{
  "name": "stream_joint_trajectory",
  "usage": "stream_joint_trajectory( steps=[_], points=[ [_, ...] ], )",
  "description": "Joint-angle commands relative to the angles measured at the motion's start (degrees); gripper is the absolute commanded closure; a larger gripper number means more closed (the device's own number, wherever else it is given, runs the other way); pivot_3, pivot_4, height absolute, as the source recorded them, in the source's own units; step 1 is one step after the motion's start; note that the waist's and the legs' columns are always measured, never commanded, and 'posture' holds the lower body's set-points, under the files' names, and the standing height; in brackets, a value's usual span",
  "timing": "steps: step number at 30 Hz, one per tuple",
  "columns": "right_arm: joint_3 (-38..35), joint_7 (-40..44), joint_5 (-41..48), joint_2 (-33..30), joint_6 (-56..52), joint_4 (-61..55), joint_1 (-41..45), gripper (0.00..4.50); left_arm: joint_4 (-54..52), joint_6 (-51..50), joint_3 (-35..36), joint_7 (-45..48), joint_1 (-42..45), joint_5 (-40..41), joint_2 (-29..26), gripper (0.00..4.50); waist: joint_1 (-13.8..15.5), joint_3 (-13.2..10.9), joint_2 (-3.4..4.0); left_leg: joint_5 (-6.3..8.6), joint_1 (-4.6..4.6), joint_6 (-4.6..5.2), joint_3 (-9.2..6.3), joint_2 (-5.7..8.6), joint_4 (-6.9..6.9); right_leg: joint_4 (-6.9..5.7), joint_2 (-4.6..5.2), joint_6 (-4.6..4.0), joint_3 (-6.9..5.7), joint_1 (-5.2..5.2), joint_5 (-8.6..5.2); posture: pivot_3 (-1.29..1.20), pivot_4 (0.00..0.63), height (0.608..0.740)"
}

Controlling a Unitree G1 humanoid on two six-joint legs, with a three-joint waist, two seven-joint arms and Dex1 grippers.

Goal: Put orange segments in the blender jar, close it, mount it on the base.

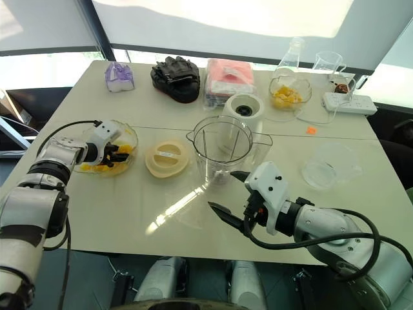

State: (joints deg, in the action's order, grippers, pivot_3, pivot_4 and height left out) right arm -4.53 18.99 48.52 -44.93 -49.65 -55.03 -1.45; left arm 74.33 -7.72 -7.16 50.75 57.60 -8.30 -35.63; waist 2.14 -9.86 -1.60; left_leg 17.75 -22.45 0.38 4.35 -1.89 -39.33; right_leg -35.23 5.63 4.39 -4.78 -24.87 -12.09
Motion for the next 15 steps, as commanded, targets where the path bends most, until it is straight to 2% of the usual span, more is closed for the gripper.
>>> stream_joint_trajectory(
  steps=[1,7,11,15],
  points=[
    [0.0,0.2,-0.1,0.2,0.8,-1.8,0.0,0.00,0.4,0.9,1.3,-0.9,-0.8,0.0,-0.6,4.46,0.0,0.0,0.02,0.00,0.01,0.00,0.01,-0.01,0.00,0.00,0.00,0.00,0.00,0.00,0.00,0.00,0.150,0.740],
    [0.9,0.6,-1.2,0.6,1.4,-1.2,-0.4,0.00,-0.4,3.3,6.3,1.8,-0.8,3.8,-3.1,4.46,0.0,0.0,-0.03,0.00,-0.01,0.00,0.03,0.00,0.00,0.00,0.00,0.01,0.00,-0.01,0.00,0.00,0.150,0.740],
    [1.2,1.0,-2.3,1.0,1.9,-1.2,-1.5,0.00,-2.2,1.9,12.4,11.9,0.4,9.7,-7.8,4.46,-0.2,0.0,-0.04,0.00,-0.02,0.00,0.03,0.00,0.00,0.00,-0.01,0.01,-0.01,-0.03,0.00,0.00,0.150,0.740],
    [1.8,1.6,-3.5,1.6,2.6,-0.9,-2.5,0.00,-4.6,-2.2,14.5,21.8,1.2,12.6,-12.5,4.46,-0.2,0.0,-0.04,0.00,-0.02,0.00,0.03,-0.01,0.00,-0.02,-0.02,0.00,-0.02,-0.05,0.00,0.00,0.150,0.740]
  ],
)
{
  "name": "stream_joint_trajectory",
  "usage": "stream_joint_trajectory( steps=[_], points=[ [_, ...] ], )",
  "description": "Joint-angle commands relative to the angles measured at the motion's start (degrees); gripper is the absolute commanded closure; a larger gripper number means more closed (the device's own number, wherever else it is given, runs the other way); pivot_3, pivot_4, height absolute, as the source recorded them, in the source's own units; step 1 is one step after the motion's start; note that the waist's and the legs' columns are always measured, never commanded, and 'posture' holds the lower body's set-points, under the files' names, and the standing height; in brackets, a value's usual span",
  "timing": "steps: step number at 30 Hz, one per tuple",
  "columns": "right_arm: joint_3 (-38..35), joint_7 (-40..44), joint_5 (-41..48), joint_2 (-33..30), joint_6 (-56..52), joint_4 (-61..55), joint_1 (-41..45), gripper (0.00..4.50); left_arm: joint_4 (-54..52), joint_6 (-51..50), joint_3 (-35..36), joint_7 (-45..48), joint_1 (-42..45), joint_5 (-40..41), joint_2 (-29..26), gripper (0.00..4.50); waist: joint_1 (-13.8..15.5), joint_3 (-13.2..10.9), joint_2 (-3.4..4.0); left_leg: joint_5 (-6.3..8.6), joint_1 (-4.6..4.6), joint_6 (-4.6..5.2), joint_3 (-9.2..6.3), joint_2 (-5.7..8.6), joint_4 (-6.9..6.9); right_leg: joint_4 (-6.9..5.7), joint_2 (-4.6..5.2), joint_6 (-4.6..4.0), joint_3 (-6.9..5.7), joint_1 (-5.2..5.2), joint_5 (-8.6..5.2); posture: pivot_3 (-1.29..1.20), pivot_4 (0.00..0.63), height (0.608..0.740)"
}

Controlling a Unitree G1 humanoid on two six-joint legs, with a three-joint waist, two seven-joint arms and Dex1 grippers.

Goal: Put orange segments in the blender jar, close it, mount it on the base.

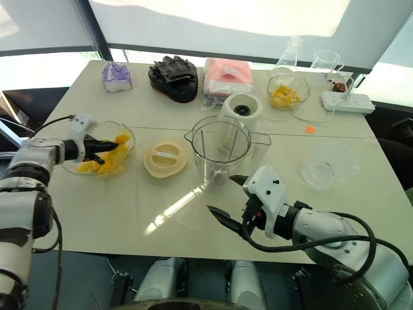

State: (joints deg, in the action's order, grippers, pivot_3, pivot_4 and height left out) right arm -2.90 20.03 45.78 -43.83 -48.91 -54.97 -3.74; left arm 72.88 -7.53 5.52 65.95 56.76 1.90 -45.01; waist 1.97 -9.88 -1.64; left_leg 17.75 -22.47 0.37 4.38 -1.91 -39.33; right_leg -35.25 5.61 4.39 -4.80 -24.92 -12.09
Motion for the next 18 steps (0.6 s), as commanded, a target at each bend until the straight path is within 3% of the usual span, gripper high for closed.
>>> stream_joint_trajectory(
  steps=[1,7,13,18],
  points=[
    [0.5,0.9,-1.2,0.7,2.1,-0.6,-0.4,0.00,-4.1,-3.9,2.0,9.5,2.2,3.0,-4.7,4.46,0.0,0.0,0.00,0.00,0.00,0.00,0.00,0.00,0.00,0.00,0.00,-0.01,0.00,0.00,0.00,0.00,0.150,0.740],
    [1.2,2.6,-3.0,1.1,3.5,0.9,-1.0,0.00,-8.1,-7.4,2.6,13.9,0.8,4.5,-9.1,4.46,0.3,0.0,0.00,0.00,0.01,0.00,-0.02,0.00,-0.01,0.02,0.01,-0.11,0.01,0.03,-0.06,0.00,0.150,0.740],
    [2.0,3.8,-4.2,1.6,4.3,1.7,-0.7,0.00,-9.6,-5.1,2.9,10.7,-1.6,4.3,-8.7,4.46,0.1,0.0,0.00,0.00,0.00,0.00,-0.01,0.00,-0.03,0.00,0.00,-0.02,0.01,0.03,-0.01,0.00,0.150,0.740],
    [3.2,4.4,-4.5,1.9,3.9,1.5,0.7,0.00,-10.0,6.9,-3.4,4.9,-5.2,-2.7,-6.4,2.09,0.1,0.0,0.00,-0.01,0.04,-0.01,0.00,0.00,-0.03,-0.05,0.00,-0.01,0.02,0.03,0.00,0.00,0.150,0.740]
  ],
)
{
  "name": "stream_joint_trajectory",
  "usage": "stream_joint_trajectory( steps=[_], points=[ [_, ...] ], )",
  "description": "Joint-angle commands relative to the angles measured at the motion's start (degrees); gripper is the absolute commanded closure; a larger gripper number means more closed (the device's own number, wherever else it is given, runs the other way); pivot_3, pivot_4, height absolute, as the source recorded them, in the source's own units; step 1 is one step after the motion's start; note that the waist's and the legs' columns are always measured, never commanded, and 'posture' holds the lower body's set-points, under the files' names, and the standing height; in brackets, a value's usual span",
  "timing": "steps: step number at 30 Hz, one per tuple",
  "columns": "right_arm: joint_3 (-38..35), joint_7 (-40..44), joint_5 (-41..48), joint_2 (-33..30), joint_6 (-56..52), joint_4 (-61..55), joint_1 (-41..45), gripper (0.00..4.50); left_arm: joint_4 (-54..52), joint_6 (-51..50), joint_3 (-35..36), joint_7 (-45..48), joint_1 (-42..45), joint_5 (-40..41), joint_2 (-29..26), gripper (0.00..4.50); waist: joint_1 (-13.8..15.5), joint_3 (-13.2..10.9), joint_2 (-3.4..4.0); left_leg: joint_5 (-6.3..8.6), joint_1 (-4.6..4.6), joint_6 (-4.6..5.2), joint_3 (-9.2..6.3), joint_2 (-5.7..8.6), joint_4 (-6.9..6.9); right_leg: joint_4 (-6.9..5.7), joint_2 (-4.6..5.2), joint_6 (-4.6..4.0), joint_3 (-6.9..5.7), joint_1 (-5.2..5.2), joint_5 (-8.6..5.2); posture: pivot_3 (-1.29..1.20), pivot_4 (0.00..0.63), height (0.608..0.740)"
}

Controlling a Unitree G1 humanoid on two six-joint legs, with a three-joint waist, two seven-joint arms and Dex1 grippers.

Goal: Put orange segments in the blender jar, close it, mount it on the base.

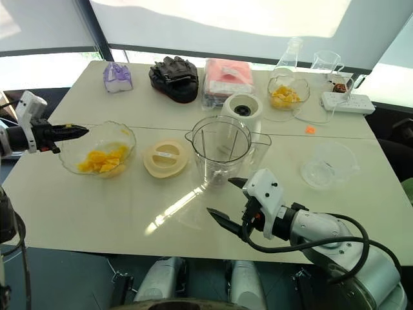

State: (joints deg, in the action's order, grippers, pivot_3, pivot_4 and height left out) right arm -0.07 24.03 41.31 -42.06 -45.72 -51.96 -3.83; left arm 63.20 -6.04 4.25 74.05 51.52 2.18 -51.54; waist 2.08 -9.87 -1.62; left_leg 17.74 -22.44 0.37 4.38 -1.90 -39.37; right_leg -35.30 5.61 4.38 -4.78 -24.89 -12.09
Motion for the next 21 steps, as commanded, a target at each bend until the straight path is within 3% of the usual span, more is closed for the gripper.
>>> stream_joint_trajectory(
  steps=[1,7,11,21],
  points=[
    [0.7,0.4,-0.3,-0.1,0.4,-1.9,1.1,0.00,0.3,6.4,-2.7,-3.9,0.7,-3.6,0.4,1.61,0.1,0.0,-0.06,0.00,0.00,0.00,-0.01,0.00,0.00,-0.01,0.00,0.00,0.00,0.00,0.00,0.00,0.150,0.740],
    [3.3,-0.4,-2.2,-1.7,-1.3,-4.9,1.6,0.00,5.0,10.5,-6.1,-7.0,4.8,-7.5,1.8,1.61,0.1,0.0,-0.09,-0.01,-0.04,-0.01,-0.01,0.00,-0.08,-0.01,0.00,-0.01,-0.01,0.00,0.00,0.00,0.150,0.740],
    [6.7,-2.1,-5.7,-1.8,-1.6,-6.2,0.0,0.00,8.7,11.5,-9.2,-14.4,9.0,-12.5,3.9,1.61,0.2,0.0,-0.11,0.00,-0.05,-0.01,-0.01,0.00,-0.12,-0.01,0.01,0.00,0.00,0.02,0.00,0.00,0.150,0.740],
    [6.6,-1.9,-6.3,-0.1,-1.4,-4.8,-0.2,0.00,11.4,5.4,-15.2,-12.2,14.5,-18.6,7.2,1.61,0.0,0.0,-0.17,0.00,-0.07,0.00,-0.01,-0.01,-0.22,-0.08,0.00,0.00,-0.01,0.01,0.01,0.00,0.150,0.740]
  ],
)
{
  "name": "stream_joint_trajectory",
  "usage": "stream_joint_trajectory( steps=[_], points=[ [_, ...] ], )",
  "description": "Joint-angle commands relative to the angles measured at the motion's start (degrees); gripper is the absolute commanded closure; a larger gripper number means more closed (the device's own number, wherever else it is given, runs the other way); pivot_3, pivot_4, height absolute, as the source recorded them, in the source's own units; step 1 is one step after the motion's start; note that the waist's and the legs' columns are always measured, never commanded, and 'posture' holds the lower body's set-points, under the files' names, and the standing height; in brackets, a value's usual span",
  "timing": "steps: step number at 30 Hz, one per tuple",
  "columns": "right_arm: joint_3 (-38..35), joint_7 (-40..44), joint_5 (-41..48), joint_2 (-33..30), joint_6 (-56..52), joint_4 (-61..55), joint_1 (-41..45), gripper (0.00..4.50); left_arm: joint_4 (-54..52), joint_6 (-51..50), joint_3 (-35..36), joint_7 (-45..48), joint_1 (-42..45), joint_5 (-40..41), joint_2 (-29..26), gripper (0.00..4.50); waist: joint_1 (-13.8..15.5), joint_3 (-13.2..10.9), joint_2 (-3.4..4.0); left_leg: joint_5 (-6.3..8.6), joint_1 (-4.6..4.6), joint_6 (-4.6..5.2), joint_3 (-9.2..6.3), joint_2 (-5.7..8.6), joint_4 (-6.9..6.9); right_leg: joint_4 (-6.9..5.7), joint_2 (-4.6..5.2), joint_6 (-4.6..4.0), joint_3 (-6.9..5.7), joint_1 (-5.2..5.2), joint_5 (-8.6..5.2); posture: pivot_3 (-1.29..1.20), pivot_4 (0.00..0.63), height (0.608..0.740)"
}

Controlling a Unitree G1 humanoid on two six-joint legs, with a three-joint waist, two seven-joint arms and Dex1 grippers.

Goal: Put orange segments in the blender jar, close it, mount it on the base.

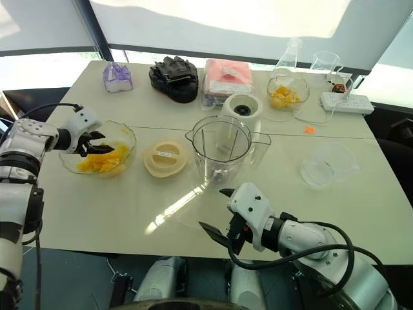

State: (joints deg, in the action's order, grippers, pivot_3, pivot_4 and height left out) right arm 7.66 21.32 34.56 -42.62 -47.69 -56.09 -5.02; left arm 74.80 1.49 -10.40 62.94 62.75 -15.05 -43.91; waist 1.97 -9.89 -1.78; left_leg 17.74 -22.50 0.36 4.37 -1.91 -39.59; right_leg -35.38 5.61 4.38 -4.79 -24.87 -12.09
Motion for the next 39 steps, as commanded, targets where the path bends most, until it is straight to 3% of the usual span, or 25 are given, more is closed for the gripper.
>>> stream_joint_trajectory(
  steps=[1,7,16,20,25,39],
  points=[
    [-1.3,1.2,0.7,0.5,0.5,-0.5,1.1,0.00,-0.1,-3.1,-0.7,-1.6,3.8,-1.8,-0.3,1.61,0.1,0.0,-0.01,0.00,0.00,0.00,-0.01,0.00,-0.01,-0.01,0.00,0.00,0.00,0.00,0.00,0.00,0.150,0.740],
    [-2.6,5.6,0.7,-0.9,1.7,1.9,1.7,0.00,-0.1,-3.5,-2.4,-0.7,3.8,-3.7,1.0,1.61,0.2,0.0,-0.01,0.00,-0.01,0.00,-0.02,0.00,-0.06,-0.02,0.00,0.00,0.00,0.01,0.00,0.00,0.150,0.740],
    [-1.2,8.1,-2.2,-0.7,4.1,4.1,1.9,0.00,0.8,-1.7,-4.7,-13.5,2.0,-7.7,2.8,1.61,0.2,0.0,-0.05,0.00,-0.02,0.01,-0.05,-0.02,-0.11,-0.07,0.00,0.01,0.00,0.01,0.01,0.00,0.150,0.740],
    [-1.4,7.7,-2.5,-0.1,3.9,3.2,0.8,0.00,1.1,-1.5,-5.4,-14.9,1.6,-8.8,2.9,1.61,0.1,0.0,-0.04,0.00,-0.02,0.00,-0.03,-0.01,-0.11,-0.07,0.00,0.01,0.00,0.01,0.01,0.00,0.150,0.740],
    [-1.5,7.2,-3.1,0.3,3.7,3.0,0.4,0.00,1.2,-2.0,-4.6,-15.1,2.2,-8.4,2.6,0.07,0.2,0.0,-0.05,0.00,-0.02,0.00,-0.03,-0.02,-0.17,-0.10,0.00,0.00,0.00,0.02,0.01,0.00,0.150,0.740],
    [1.0,6.5,-6.5,2.1,4.0,4.6,1.8,0.00,1.5,-6.1,-3.7,-7.7,0.4,-7.4,1.1,0.07,0.1,0.0,-0.05,0.01,-0.04,0.01,-0.03,-0.03,-0.29,-0.14,0.00,-0.05,0.00,0.03,0.01,0.00,0.150,0.740]
  ],
)
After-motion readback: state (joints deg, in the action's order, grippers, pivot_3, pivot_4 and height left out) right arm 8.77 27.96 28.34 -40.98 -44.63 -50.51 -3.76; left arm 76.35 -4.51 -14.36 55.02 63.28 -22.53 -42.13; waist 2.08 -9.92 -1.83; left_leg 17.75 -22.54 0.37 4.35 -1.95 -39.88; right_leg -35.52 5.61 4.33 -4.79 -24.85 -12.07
